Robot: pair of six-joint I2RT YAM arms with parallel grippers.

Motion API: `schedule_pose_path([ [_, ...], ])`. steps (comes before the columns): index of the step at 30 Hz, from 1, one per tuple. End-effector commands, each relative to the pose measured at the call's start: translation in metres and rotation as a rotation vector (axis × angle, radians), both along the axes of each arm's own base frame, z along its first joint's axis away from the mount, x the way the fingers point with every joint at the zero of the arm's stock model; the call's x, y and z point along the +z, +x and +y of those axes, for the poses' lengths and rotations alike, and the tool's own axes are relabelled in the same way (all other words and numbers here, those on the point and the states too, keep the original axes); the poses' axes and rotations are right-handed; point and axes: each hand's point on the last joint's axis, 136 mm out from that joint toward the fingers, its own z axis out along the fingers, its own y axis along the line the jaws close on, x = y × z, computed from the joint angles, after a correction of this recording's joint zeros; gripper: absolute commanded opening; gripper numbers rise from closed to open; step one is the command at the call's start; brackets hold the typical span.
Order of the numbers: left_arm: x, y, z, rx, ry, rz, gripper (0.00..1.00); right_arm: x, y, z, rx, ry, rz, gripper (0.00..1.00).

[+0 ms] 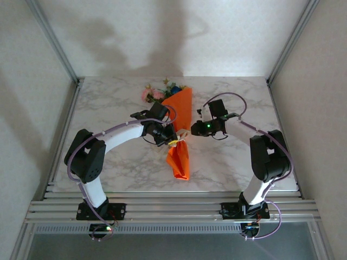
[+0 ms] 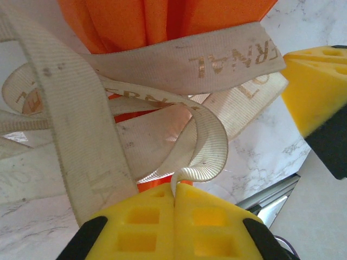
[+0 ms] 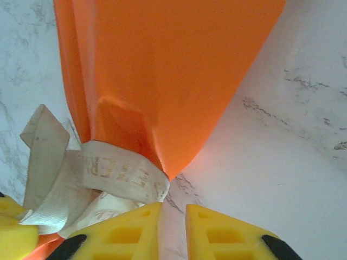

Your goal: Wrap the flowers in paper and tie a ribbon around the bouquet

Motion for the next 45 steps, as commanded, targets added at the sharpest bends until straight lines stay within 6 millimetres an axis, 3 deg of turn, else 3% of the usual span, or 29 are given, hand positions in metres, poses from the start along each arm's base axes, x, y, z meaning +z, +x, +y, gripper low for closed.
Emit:
schedule_pose_path([
  [1,0.001,-0.001,-0.003,-0.019,0.017,-0.004,0.0,0.028,0.005,0.007,0.009,0.05,-0.068,0.23],
  [32,0.002,-0.001,-0.002,-0.018,0.014,-0.006,0.0,-0.002,0.007,0.015,0.034,-0.006,0.004,0.25],
  [40,0.004,0.0,-0.003,-0.018,0.012,-0.01,0.0,-0.004,0.012,0.015,0.03,-0.016,-0.003,0.26],
  [45,0.004,0.0,-0.003,-0.018,0.013,-0.009,0.0,0.0,0.016,0.016,0.026,-0.014,-0.024,0.22],
])
